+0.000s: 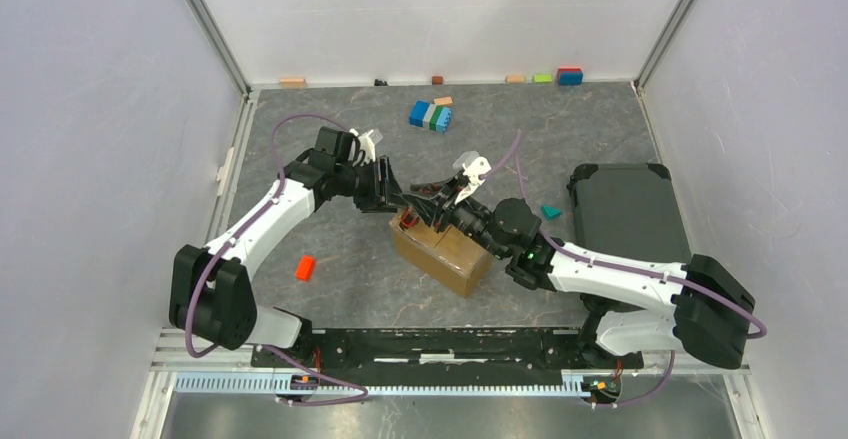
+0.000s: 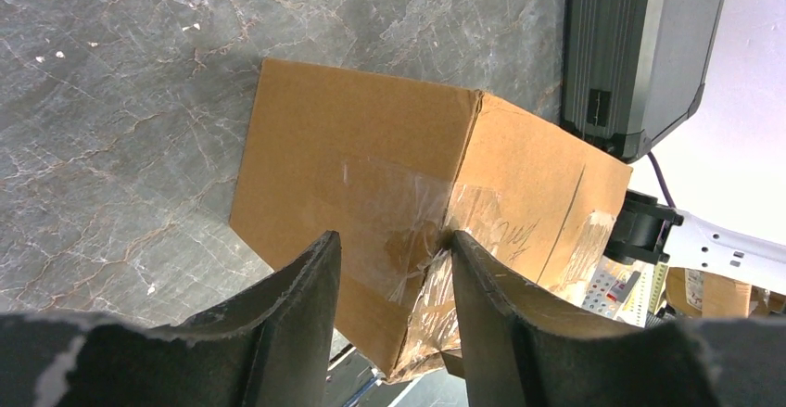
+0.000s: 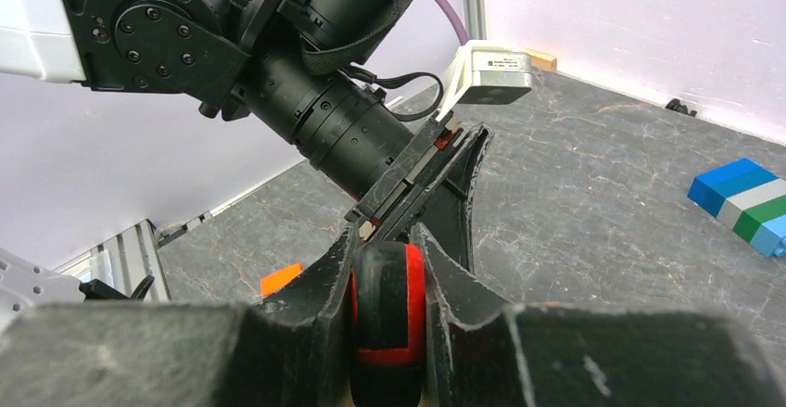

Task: Unpack the express box
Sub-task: Cut the express box at the center of the board.

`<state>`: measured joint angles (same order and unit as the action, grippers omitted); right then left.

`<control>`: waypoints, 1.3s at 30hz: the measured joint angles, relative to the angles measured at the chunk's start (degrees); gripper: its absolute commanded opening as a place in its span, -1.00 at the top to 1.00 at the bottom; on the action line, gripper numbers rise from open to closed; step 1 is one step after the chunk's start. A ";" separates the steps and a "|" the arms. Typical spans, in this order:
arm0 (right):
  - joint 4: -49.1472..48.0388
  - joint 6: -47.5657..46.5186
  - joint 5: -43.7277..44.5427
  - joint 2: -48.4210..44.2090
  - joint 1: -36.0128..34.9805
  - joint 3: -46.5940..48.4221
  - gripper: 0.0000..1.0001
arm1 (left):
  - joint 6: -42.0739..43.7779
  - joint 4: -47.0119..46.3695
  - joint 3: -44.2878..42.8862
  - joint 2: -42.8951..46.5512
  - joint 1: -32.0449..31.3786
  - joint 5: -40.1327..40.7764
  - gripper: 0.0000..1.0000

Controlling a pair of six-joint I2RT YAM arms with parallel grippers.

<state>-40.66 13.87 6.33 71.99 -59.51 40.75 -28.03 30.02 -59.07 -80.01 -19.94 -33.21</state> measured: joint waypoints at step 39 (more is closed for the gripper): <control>-0.48 -0.04 7.91 4.28 -1.25 3.91 1.00 | -0.04 0.37 -1.07 -0.20 0.11 0.81 -0.41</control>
<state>-41.15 13.82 14.24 76.27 -60.75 44.66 -28.08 30.39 -60.14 -80.20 -19.84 -32.40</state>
